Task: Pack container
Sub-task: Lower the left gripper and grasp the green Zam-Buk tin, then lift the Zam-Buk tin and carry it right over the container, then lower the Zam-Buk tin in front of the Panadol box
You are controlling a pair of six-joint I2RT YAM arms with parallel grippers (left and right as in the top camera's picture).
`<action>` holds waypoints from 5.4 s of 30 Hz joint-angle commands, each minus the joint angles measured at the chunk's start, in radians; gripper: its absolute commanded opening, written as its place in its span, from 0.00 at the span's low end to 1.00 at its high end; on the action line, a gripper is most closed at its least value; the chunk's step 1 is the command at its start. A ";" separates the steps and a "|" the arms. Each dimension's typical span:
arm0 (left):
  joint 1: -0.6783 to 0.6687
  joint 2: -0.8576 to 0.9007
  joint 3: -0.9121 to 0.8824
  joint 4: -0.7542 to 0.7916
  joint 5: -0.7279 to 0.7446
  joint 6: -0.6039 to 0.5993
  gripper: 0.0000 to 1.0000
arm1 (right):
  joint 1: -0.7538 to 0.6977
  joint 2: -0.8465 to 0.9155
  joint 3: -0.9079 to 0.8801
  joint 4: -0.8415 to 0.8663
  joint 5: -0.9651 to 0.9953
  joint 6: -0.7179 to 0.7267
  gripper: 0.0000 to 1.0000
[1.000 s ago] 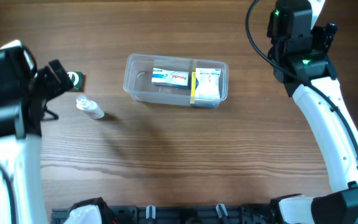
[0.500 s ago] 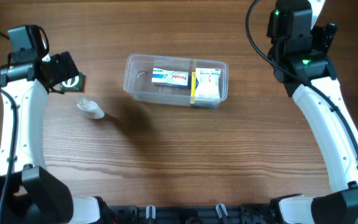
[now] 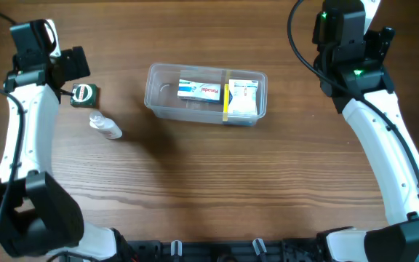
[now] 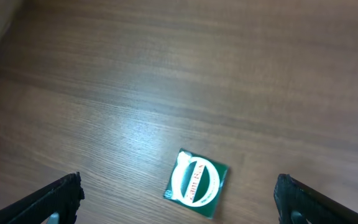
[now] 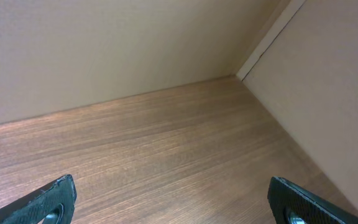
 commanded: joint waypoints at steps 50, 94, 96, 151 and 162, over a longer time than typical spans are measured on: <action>0.025 0.375 0.002 0.047 0.121 0.114 0.64 | 0.002 0.013 0.003 0.003 0.020 0.019 1.00; -0.336 -0.241 0.061 0.034 0.469 -0.158 0.51 | 0.002 0.013 0.003 0.003 0.020 0.019 1.00; -0.426 -0.228 0.061 0.037 0.468 -0.157 0.52 | 0.002 0.013 0.003 0.003 0.020 0.018 1.00; -0.700 0.198 0.060 -0.175 0.208 -0.415 0.50 | 0.002 0.013 0.003 0.003 0.020 0.019 1.00; -0.702 0.201 0.060 -0.165 0.206 -0.415 0.61 | 0.002 0.013 0.003 0.003 0.020 0.019 1.00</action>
